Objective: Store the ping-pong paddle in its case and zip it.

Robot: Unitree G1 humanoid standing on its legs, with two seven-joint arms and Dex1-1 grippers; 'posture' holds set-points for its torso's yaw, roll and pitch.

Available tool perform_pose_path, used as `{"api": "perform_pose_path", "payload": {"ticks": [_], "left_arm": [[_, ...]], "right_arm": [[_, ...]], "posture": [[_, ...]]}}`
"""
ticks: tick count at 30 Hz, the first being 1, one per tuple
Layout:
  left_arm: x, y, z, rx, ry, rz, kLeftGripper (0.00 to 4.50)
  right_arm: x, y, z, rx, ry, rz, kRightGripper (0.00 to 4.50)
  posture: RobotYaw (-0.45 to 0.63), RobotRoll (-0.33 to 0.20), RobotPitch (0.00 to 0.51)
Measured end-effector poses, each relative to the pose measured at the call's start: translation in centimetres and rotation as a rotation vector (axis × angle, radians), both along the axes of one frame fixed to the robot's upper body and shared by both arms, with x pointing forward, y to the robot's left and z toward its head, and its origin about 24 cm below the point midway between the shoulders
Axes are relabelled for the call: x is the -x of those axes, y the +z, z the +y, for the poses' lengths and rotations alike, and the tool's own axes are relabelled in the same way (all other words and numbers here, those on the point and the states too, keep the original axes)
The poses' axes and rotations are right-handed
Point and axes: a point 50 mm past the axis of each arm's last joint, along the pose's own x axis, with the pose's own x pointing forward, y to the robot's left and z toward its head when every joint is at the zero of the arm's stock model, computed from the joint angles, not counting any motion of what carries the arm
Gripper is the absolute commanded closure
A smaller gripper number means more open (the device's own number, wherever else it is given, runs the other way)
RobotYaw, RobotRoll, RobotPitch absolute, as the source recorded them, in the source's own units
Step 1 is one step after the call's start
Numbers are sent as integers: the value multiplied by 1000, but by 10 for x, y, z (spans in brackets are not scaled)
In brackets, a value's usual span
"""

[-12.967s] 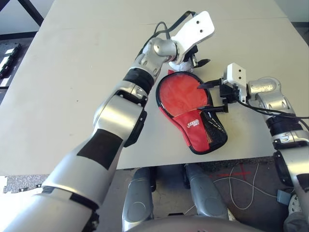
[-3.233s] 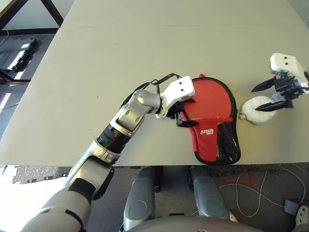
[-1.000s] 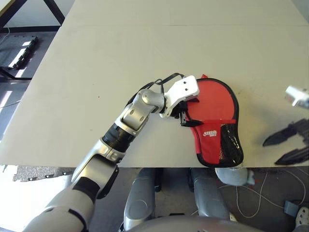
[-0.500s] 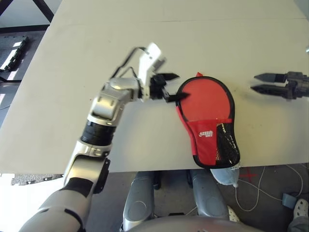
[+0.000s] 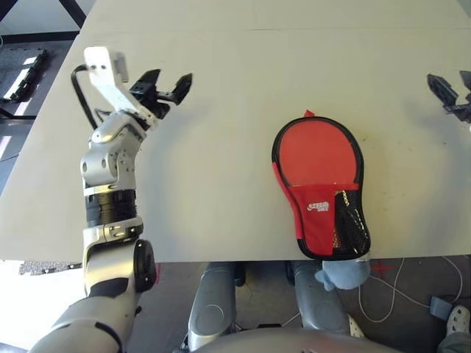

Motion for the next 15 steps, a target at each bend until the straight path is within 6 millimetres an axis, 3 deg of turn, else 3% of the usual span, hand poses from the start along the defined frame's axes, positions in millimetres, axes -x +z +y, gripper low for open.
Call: {"api": "perform_pose_path", "payload": {"ticks": [5,15], "left_arm": [[4,-15,23,17,183,-49,0],[6,-30,33,16,276,-61,0]], "right_arm": [[7,-14,-11,-24,-124,-7,48],[13,-28,-17,-61,-198,-7,48]], "posture": [[-63,0,259],[-62,0,249]]}}
